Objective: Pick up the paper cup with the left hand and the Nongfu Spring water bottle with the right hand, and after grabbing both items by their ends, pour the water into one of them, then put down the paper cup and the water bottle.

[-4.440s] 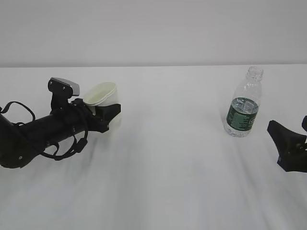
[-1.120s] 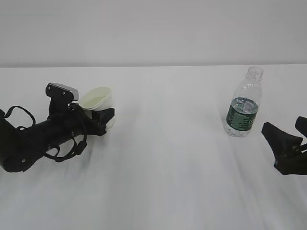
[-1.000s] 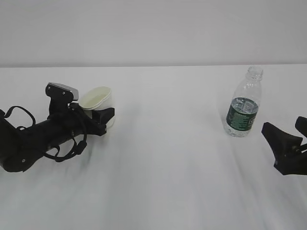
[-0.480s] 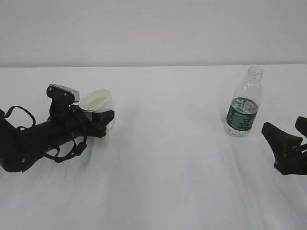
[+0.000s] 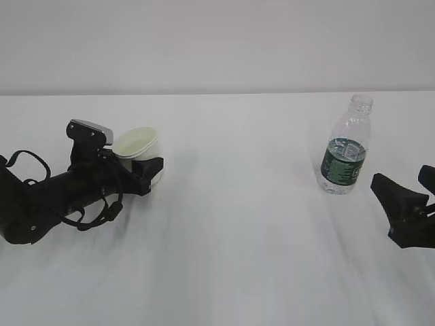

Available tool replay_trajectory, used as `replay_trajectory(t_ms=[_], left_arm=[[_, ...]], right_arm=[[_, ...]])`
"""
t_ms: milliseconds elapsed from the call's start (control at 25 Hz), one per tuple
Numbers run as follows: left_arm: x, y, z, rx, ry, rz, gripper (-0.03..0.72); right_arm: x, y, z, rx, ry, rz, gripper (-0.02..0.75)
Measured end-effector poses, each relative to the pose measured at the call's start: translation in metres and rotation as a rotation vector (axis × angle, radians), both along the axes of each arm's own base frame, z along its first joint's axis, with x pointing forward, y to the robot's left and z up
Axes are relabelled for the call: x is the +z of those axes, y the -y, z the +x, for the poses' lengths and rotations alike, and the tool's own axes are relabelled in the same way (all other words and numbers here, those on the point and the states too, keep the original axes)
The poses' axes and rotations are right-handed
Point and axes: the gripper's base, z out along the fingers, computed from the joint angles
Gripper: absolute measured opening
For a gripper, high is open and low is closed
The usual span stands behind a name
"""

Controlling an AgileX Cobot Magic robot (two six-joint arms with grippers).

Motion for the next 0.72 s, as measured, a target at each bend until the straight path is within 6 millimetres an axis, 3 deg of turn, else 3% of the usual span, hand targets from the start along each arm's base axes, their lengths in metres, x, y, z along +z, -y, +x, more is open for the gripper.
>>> replay_trajectory(t_ms=[200, 720], left_arm=[[0.0, 0.0, 0.0, 0.0, 0.0, 0.0, 0.533], [-0.0003, 0.0019, -0.0014, -0.029, 0.002, 0.008, 0.629]], right_arm=[[0.0, 0.0, 0.0, 0.0, 0.0, 0.0, 0.574], [0.0, 0.0, 0.0, 0.0, -0.001, 0.002, 0.574]])
